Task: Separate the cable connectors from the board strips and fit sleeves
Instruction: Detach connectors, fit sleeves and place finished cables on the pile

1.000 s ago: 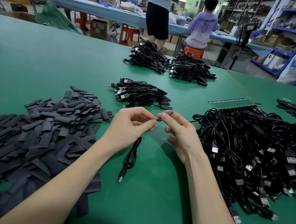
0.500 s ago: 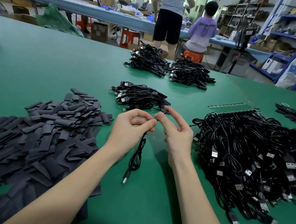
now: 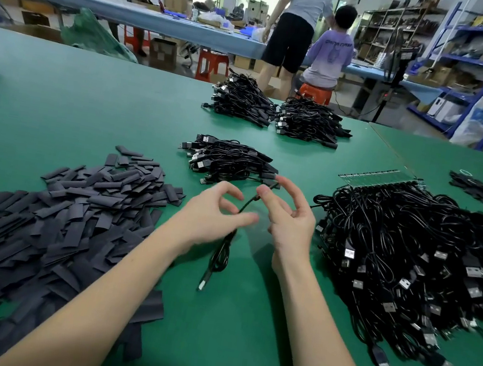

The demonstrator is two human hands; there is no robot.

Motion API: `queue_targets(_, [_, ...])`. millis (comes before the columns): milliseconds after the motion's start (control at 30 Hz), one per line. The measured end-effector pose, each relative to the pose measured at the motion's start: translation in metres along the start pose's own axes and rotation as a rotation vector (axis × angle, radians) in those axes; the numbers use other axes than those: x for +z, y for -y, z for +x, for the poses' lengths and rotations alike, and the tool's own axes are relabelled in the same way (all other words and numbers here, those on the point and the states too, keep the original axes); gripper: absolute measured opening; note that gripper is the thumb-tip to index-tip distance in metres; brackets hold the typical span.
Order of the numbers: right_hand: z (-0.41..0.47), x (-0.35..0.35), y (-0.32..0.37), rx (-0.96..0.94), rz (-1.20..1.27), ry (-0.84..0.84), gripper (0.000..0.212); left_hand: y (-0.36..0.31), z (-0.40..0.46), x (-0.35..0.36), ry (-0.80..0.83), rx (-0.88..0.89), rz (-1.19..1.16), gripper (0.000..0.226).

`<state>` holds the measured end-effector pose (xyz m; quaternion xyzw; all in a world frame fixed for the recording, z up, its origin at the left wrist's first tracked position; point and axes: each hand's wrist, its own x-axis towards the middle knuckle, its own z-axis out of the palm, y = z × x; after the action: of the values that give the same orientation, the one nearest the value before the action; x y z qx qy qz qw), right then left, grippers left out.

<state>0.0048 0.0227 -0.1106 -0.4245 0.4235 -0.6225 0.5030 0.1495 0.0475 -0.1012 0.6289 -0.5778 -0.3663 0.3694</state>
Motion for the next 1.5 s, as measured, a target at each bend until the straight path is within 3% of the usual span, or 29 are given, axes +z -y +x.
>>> queue_targets(67, [0.003, -0.004, 0.002, 0.011, -0.017, -0.04, 0.04, 0.001, -0.001, -0.004, 0.086, -0.03, 0.156, 0.036])
queue_targets(133, [0.005, -0.009, 0.004, 0.022, -0.04, -0.054, 0.044, 0.001, -0.001, -0.005, 0.06, -0.015, 0.177, 0.028])
queue_targets(267, [0.01, -0.017, 0.004, 0.02, -0.107, -0.085, 0.044, -0.01, 0.014, -0.018, -0.142, 0.114, 0.254, 0.02])
queue_targets(433, [0.016, -0.019, -0.008, 0.02, -0.247, -0.114, 0.019, -0.053, 0.081, -0.039, -0.346, 0.304, 0.515, 0.017])
queue_targets(567, [0.02, -0.019, -0.012, 0.018, -0.338, -0.099, 0.008, -0.073, 0.138, -0.04, -0.339, 0.349, 0.729, 0.02])
queue_targets(767, [0.019, -0.02, -0.014, 0.0, -0.425, -0.089, 0.003, -0.039, 0.167, -0.018, -0.188, 0.265, 0.832, 0.032])
queue_targets(933, [0.02, -0.021, -0.01, 0.015, -0.446, -0.049, 0.001, -0.031, 0.147, -0.014, -0.272, 0.351, 0.75, 0.036])
queue_targets(1033, [0.019, -0.022, -0.002, 0.012, -0.516, 0.028, 0.001, -0.031, 0.118, -0.007, -0.278, 0.416, 0.577, 0.031])
queue_targets(1133, [0.018, -0.022, 0.02, -0.013, -0.748, 0.202, 0.015, -0.032, 0.085, 0.008, -0.181, 0.397, 0.363, 0.02])
queue_targets(1300, [0.016, -0.033, 0.074, 0.107, -1.206, 0.522, 0.024, -0.046, 0.053, 0.023, 0.081, 0.151, -0.135, 0.01])
queue_targets(1500, [0.014, -0.064, 0.118, 0.172, -1.196, 0.464, 0.021, -0.1, 0.06, 0.045, 0.18, 0.147, -0.182, 0.022])
